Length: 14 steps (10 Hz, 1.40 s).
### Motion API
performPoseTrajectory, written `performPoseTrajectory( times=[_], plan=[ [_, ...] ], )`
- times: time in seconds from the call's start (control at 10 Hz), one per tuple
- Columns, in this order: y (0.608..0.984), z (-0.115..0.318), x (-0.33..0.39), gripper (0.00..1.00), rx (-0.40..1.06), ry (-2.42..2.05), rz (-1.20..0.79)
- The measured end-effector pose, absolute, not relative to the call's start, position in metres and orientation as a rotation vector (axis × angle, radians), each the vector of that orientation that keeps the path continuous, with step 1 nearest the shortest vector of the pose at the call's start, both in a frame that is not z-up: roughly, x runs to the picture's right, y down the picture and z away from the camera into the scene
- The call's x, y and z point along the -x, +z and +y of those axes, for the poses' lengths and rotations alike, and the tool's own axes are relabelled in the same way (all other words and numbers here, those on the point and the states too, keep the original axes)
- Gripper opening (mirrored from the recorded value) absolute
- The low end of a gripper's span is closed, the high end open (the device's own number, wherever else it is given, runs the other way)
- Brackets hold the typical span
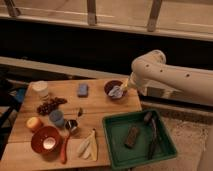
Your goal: Place towel in tray
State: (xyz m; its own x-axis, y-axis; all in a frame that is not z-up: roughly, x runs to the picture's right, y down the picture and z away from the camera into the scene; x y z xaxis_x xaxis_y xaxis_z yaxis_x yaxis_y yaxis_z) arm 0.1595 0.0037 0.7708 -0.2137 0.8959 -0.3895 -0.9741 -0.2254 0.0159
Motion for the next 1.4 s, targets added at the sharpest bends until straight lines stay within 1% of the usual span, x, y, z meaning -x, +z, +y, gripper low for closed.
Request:
performPoseTrajectory(
  times=[0.2, 0.4, 0.5, 0.9, 1.0, 1.3, 1.4],
  plan=[
    [0.781, -0.019, -0.137, 0.78, 0.394, 1.765, 0.213],
    [0.789, -0.034, -0.101, 0.78, 0.446, 1.736, 0.146],
    [0.789, -0.034, -0.101, 0.78, 0.449, 1.738, 0.146],
    [0.787, -0.034, -0.104, 0.78, 0.436, 1.740, 0.148],
    [0.789, -0.037, -0.108, 0.78, 0.399, 1.747, 0.159],
    [0.807, -0.041, -0.096, 0.78, 0.382, 1.757, 0.139],
    [0.821, -0.042, -0.092, 0.78, 0.383, 1.763, 0.140]
  ],
)
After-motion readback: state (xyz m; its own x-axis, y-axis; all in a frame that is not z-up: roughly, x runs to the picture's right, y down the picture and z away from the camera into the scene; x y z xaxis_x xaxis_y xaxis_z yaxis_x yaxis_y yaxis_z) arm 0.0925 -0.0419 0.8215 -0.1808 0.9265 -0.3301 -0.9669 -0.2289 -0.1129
